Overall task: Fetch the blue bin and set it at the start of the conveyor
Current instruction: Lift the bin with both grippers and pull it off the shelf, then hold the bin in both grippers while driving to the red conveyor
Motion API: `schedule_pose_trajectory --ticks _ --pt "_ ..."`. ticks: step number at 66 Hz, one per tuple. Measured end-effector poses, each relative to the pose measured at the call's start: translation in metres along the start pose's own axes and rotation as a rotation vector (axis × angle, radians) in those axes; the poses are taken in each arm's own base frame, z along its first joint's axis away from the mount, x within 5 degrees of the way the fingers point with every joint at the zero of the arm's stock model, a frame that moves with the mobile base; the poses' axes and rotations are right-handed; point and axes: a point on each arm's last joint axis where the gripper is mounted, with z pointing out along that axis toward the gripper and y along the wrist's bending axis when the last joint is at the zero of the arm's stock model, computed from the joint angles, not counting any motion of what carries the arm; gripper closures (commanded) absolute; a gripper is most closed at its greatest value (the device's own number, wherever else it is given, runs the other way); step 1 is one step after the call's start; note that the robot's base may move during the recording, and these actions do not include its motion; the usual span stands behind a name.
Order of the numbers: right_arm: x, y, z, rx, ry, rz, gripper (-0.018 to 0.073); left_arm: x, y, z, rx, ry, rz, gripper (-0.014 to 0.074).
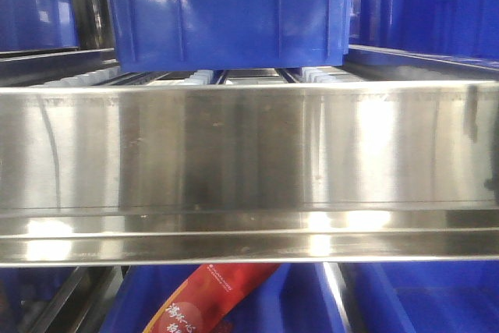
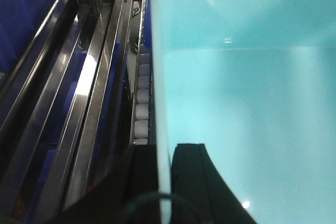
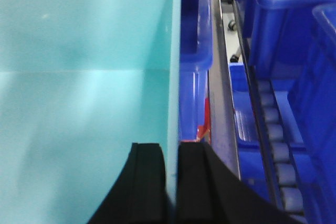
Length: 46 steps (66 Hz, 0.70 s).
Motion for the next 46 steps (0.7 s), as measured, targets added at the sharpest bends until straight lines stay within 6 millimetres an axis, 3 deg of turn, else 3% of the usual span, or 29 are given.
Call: schedule_pose_trajectory --ticks 46 --pt "-0.015 0.006 0.0 -0.082 -0.164 -0.017 0.0713 -0.001 0.001 0.0 -0.015 -0.012 0.008 0.0707"
